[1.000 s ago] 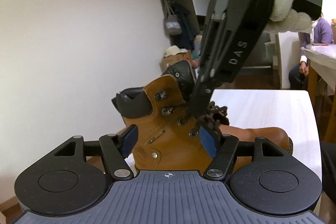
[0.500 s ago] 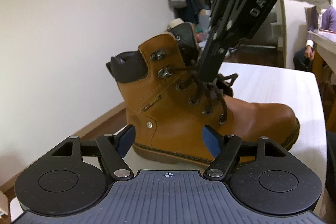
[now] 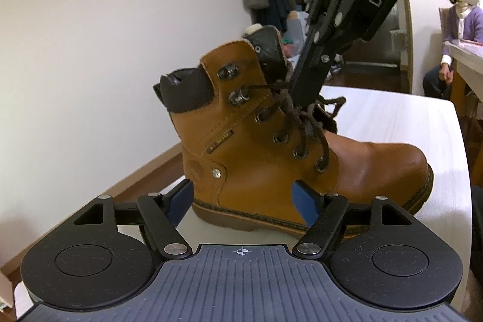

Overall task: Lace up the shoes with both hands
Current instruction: 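Work the lace through the eyelets with the right gripper while left gripper steadies the boot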

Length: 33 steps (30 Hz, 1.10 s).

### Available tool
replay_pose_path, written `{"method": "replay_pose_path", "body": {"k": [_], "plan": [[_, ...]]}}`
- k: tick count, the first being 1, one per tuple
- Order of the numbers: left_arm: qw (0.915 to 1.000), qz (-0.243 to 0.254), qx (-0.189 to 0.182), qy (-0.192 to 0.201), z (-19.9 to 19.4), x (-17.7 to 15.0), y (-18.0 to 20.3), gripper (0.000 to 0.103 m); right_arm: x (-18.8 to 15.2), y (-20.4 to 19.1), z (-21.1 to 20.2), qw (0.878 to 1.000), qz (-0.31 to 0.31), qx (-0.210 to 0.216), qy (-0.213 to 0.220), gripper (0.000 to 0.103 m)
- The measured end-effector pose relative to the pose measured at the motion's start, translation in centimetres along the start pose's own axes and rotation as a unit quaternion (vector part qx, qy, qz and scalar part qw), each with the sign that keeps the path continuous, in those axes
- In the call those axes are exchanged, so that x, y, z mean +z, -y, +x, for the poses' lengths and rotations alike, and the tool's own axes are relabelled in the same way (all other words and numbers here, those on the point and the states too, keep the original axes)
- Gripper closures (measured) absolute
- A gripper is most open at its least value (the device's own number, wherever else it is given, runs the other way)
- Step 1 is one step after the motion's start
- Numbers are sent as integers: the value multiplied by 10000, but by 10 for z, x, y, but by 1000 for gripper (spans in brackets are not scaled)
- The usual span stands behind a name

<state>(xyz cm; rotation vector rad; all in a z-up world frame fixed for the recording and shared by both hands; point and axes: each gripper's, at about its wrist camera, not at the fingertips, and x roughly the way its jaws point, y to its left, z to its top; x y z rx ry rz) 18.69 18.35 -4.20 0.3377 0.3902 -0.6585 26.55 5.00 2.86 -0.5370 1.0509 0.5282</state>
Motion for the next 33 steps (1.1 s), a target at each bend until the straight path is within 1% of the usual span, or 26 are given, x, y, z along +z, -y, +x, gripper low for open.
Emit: {"method": "replay_pose_path", "body": {"k": [4, 10, 18, 23, 30, 33], "plan": [[9990, -272, -183, 302, -10, 3, -15, 37, 1, -5, -2, 9999, -49, -133, -59, 99], [9966, -467, -503, 446, -17, 10, -26, 38, 4, -10, -2, 9996, -66, -260, -127, 99], [9969, -203, -484, 587, -20, 20, -25, 38, 9, -13, 5, 9989, -93, -361, -298, 99], [9963, -88, -533, 671, -22, 20, -22, 38, 16, -14, 9, 9977, -126, -512, -422, 99], [9954, -54, -564, 769, -28, 17, -23, 37, 21, -22, 15, 9959, -264, -649, -570, 99], [9955, -40, -523, 792, -29, 16, -23, 37, 23, -26, 18, 9951, -318, -690, -627, 99]]}}
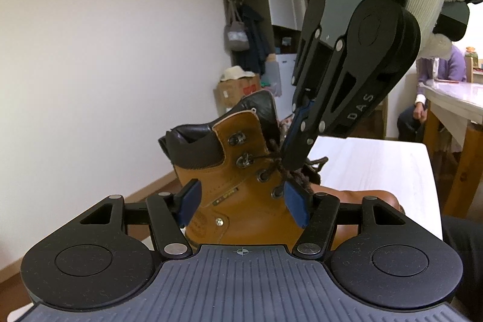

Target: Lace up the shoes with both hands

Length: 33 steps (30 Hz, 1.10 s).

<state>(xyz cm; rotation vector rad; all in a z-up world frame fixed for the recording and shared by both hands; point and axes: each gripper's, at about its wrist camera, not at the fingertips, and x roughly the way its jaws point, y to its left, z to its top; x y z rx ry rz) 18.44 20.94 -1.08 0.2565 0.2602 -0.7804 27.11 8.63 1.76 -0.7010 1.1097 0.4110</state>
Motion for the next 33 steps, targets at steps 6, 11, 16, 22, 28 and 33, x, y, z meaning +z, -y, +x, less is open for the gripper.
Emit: {"method": "replay_pose_path", "body": {"k": [6, 11, 16, 22, 28, 33], "plan": [[10000, -23, 13, 20, -2, -3, -1, 37, 1, -4, -6, 9998, -70, -109, 121, 99], [10000, -61, 6, -21, 1, -6, -1, 36, -1, -7, -14, 9996, -144, -63, 237, 99], [10000, -63, -26, -57, 4, -8, 3, 36, -4, -9, -17, 9992, -195, -34, 343, 99], [10000, -5, -31, -85, 6, -7, 5, 36, -7, -8, -22, 9987, -174, 44, 469, 99], [10000, -35, -17, -86, 8, -7, 5, 36, -7, -5, -29, 9968, -155, 158, 765, 99], [10000, -47, -25, -71, 10, -7, 5, 36, -7, -8, -19, 9971, -275, 114, 693, 99]]}}
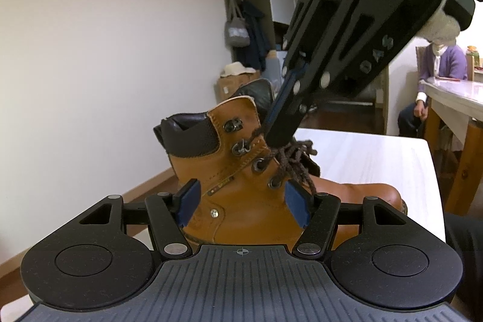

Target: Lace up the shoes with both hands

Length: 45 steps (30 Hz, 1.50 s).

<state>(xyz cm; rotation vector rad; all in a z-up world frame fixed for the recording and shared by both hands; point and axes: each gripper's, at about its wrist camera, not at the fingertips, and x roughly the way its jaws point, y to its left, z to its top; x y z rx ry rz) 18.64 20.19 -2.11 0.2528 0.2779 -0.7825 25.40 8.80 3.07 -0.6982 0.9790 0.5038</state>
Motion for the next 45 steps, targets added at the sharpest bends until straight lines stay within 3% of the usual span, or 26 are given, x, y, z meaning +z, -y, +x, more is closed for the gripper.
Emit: {"method": "replay_pose_path", "body": {"k": [5, 9, 13, 18, 29, 31, 32, 35, 40, 45], "plan": [[9999, 84, -5, -59, 5, 1, -3, 39, -2, 1, 6, 9999, -71, -134, 19, 99], [9995, 298, 23, -84, 9, 6, -6, 48, -3, 3, 9, 9999, -95, -50, 111, 99], [9979, 639, -1, -61, 12, 9, -6, 60, -3, 4, 10, 9998, -113, 31, 146, 99], [9937, 1121, -14, -44, 16, 13, -4, 83, -6, 8, 11, 9997, -134, 115, 194, 99], [9874, 1575, -160, -95, 21, 18, -4, 84, -11, 11, 15, 9986, -359, 246, 287, 99], [9861, 1647, -168, -129, 22, 19, -3, 87, -11, 11, 15, 9985, -384, 238, 305, 99], [9856, 1673, -174, -172, 22, 20, -3, 100, -12, 11, 15, 9985, -393, 227, 319, 99], [9836, 1744, -243, -385, 22, 22, 0, 101, -14, 11, 13, 9983, -371, 228, 398, 99], [9840, 1729, -35, -429, 17, 19, 9, 101, -18, 12, 11, 9976, -337, 303, 522, 99], [9903, 1283, 323, -417, 5, 14, 2, 101, -23, 20, 10, 9967, -244, 434, 640, 96]]}}
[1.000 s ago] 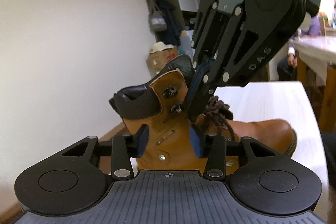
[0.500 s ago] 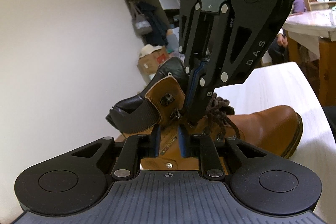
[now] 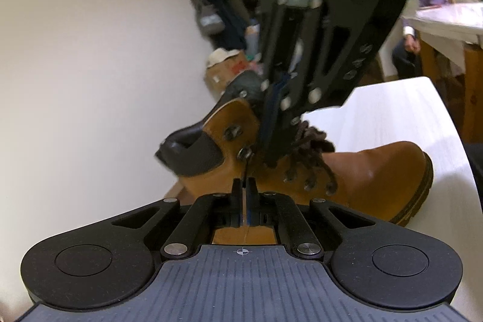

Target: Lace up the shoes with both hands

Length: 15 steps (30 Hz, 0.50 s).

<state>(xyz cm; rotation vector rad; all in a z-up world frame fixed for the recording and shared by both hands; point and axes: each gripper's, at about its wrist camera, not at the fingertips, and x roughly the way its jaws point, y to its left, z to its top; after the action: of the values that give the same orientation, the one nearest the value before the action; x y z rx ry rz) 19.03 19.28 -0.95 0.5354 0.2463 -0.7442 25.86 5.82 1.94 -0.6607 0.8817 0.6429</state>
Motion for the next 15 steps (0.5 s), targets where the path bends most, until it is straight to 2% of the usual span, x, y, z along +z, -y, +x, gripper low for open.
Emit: {"method": "replay_pose_path", "body": {"k": [3, 8, 11, 15], "plan": [[9996, -209, 162, -56, -4, -4, -2, 101, -12, 4, -7, 9997, 27, -75, 221, 88], [9987, -380, 241, -224, -7, -8, 0, 101, -40, 15, -16, 9987, 176, -277, 390, 87], [9977, -424, 311, -434, -13, -11, 5, 101, -63, 28, -16, 9978, 392, -329, 421, 81], [9963, -502, 396, -580, -20, -9, 8, 101, -81, 39, -17, 9954, 584, -317, 688, 81]]}}
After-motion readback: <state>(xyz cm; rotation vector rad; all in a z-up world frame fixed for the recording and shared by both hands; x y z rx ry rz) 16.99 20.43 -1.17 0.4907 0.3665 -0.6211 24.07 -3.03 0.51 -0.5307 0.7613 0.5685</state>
